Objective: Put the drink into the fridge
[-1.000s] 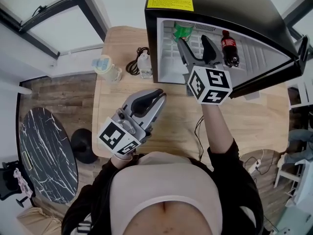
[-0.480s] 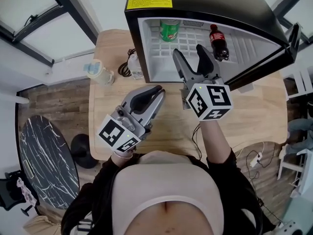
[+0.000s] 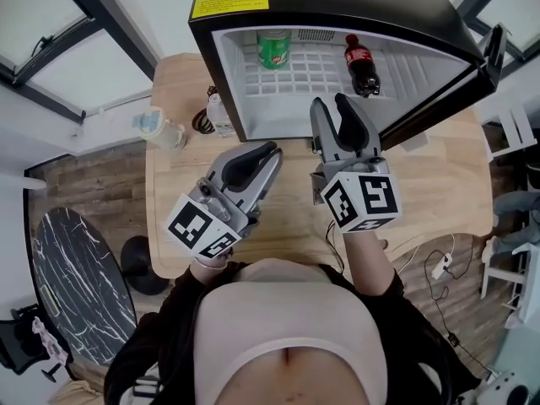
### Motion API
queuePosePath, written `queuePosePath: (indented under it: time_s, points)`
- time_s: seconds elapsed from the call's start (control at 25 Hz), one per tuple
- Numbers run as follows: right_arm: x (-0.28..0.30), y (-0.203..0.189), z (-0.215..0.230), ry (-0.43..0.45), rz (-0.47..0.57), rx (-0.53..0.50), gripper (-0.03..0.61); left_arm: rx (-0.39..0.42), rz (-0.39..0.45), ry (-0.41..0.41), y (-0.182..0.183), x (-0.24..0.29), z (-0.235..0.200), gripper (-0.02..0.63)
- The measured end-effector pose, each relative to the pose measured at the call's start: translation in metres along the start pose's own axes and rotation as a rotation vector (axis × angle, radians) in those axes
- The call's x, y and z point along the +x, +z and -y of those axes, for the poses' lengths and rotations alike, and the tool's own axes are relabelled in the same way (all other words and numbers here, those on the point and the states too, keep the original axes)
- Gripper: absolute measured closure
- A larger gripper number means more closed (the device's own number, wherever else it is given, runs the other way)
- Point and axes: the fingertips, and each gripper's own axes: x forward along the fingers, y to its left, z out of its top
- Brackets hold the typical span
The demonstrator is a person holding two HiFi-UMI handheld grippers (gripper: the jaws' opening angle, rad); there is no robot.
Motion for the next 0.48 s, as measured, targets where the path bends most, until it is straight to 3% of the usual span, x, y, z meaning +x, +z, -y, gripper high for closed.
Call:
queuePosePath:
  time_s: [0.36,0.48]
  points:
    - [-0.025,0.005,0.007,-0.009,0.026,-0.008,0.498,-0.007,-0.002,-0.013,-0.005,0.01,0.009,0.566]
    - [-0.033,0.003,0.008,-0.002,0.027,-0.005,0.505,-0.006,-0.003,-0.012,-0.008,0.013,0.011,0.567]
